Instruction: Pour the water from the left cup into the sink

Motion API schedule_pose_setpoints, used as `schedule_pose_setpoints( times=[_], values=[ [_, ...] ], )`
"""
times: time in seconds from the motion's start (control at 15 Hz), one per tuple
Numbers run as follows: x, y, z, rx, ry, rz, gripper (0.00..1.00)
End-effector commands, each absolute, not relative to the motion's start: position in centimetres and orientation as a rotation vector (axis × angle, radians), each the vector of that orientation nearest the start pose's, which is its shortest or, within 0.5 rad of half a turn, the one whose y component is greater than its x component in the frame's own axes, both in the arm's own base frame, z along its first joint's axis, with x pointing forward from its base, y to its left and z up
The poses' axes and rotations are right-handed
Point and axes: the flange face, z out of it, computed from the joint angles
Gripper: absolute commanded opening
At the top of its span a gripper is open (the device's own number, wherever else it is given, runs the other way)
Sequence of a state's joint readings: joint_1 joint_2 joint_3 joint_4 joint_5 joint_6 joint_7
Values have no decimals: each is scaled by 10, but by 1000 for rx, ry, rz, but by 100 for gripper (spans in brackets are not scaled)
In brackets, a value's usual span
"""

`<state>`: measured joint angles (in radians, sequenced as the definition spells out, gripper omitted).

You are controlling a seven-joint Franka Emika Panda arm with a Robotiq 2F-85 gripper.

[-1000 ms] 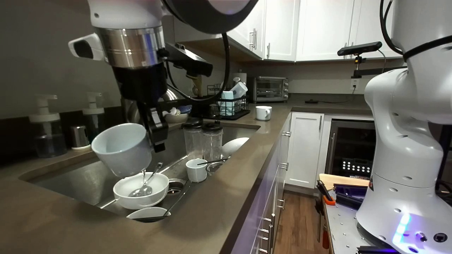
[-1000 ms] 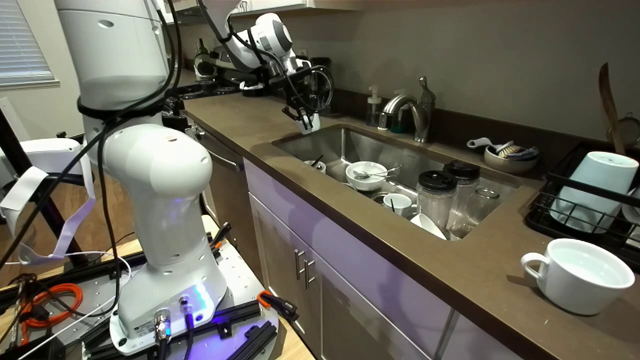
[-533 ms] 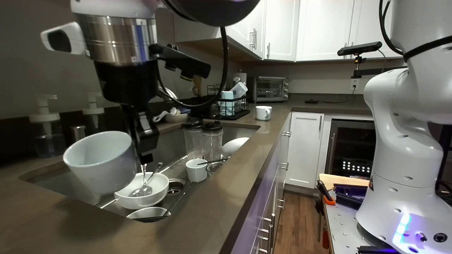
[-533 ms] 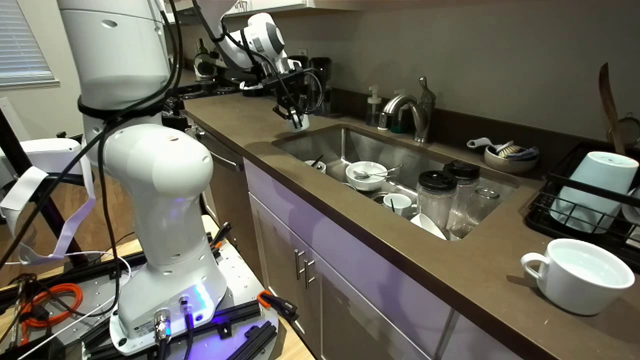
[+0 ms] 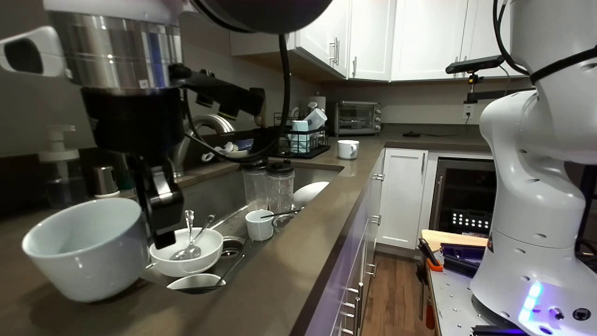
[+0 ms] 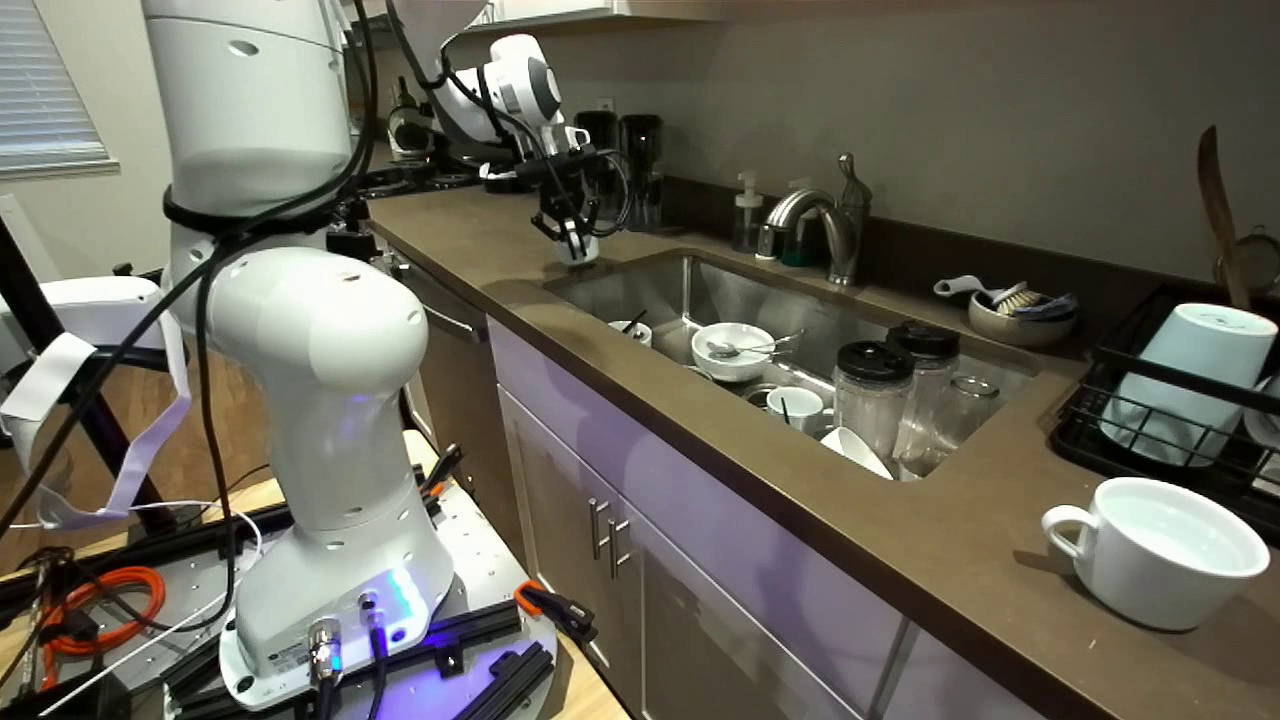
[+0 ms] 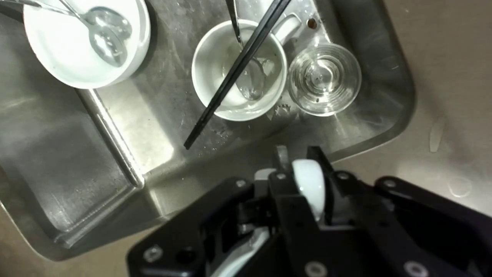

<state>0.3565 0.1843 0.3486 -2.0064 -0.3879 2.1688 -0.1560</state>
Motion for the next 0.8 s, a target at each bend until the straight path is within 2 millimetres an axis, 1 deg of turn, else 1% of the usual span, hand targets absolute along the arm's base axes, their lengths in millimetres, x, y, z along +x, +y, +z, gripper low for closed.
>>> schedule_pose_setpoints(
  times=[0.0,0.4,0.73],
  values=[
    [470,385,372,-2809,-1770,-118,4],
    [484,406,365,-2707,-1765,-89,4],
    [489,414,363,-2680,-1725,-70,4]
  ],
)
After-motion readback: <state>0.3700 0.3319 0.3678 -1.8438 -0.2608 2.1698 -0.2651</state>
